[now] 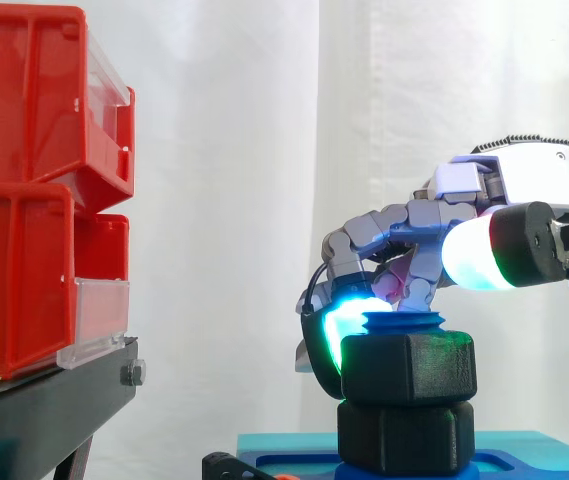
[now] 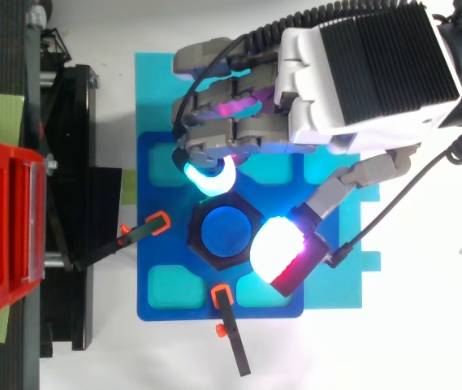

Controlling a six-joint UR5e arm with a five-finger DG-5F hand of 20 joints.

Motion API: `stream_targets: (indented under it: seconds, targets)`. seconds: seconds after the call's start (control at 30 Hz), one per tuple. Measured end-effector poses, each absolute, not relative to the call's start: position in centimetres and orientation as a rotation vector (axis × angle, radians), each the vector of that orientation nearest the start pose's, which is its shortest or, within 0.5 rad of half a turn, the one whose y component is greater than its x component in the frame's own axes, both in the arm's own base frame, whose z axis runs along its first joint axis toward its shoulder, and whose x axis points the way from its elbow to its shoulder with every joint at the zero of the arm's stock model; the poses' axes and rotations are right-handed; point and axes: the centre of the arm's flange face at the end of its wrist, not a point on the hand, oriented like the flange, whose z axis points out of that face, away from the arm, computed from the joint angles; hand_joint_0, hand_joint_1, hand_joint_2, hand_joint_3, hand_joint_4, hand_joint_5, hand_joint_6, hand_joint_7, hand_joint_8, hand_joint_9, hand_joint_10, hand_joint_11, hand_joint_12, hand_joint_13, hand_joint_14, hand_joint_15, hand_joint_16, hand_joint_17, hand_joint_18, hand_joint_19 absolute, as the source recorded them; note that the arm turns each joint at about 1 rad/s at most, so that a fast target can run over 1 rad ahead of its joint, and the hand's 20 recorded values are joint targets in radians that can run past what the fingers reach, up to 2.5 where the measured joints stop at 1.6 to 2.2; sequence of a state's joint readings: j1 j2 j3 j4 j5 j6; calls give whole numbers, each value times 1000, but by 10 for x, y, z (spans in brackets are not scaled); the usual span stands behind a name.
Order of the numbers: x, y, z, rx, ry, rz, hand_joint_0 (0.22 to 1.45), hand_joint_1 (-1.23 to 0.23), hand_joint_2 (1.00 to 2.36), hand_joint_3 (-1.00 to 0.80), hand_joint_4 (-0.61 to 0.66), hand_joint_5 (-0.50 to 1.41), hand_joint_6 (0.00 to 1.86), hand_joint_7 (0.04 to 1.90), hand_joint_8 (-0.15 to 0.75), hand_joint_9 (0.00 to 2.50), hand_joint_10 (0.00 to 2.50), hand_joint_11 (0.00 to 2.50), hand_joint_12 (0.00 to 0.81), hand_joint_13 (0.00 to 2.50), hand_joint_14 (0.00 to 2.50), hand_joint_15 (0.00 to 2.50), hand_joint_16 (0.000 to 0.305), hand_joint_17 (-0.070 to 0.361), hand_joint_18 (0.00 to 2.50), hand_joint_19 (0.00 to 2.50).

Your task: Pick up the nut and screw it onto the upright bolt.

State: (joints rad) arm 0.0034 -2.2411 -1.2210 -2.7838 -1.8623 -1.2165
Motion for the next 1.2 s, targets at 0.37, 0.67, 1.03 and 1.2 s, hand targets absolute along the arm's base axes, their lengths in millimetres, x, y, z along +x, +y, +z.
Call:
stream_targets:
  seconds: [0.37,0.67,1.03,1.2]
  targets:
    - [733,-105,274,43,1573,504,514,-323,1000,-500,87,49,502,1431,243,1134,0,14,234,595,0,0,24,53,263,0]
    - [733,-106,274,40,1572,507,515,-327,1000,-500,61,62,501,1437,237,1163,0,23,230,605,0,0,24,53,276,0]
    - [733,-106,274,40,1574,507,516,-341,1000,-500,43,66,502,1444,213,1213,1,23,212,636,0,0,22,49,345,0]
    - [733,-106,274,41,1577,507,501,-310,1000,-500,164,-11,504,1209,240,1072,0,17,246,571,0,0,27,60,250,0]
